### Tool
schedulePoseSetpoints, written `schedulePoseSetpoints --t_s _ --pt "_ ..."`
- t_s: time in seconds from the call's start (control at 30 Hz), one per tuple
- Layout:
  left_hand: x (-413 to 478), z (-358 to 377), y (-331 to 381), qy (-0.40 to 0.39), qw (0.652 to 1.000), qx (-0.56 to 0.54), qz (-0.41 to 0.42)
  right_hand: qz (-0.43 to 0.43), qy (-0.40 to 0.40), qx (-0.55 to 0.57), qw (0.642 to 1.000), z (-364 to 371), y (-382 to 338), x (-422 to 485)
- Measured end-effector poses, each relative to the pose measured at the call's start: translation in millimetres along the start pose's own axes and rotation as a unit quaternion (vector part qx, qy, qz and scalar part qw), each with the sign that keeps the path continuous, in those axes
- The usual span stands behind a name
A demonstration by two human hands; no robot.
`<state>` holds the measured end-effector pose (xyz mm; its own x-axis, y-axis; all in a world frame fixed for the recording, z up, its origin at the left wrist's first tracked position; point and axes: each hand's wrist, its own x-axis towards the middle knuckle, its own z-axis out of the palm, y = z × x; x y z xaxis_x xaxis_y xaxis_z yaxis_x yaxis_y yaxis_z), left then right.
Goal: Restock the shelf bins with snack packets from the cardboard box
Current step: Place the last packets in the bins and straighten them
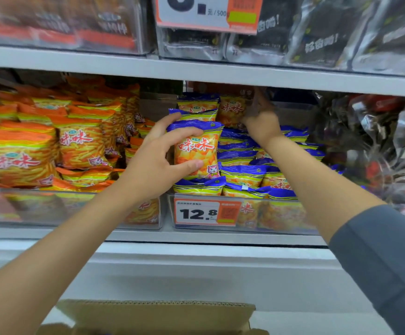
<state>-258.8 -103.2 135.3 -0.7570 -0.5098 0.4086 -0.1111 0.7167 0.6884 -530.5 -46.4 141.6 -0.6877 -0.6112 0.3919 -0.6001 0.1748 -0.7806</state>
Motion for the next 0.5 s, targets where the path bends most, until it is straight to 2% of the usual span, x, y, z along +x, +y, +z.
schedulePoseSetpoints --t_s 0.13,0.27,0.37,0.5 --pt "-7.4 -4.3 12.9 0.043 0.999 -0.012 -0.005 0.04 -0.007 -0.002 0.999 -18.1 -44.1 -54.1" --pt "-20.9 -6.9 20.8 0.115 0.991 -0.023 -0.059 0.041 -0.095 0.045 0.994 -23.3 -74.7 -110.6" --pt "-26.4 -8.0 24.4 0.109 0.988 -0.011 -0.108 0.055 -0.161 0.064 0.983 -16.6 -91.6 -126.7" --pt "-21.1 -8.2 24.7 0.078 0.991 0.008 -0.11 0.112 -0.169 0.188 0.961 -6.3 -100.6 -134.2"
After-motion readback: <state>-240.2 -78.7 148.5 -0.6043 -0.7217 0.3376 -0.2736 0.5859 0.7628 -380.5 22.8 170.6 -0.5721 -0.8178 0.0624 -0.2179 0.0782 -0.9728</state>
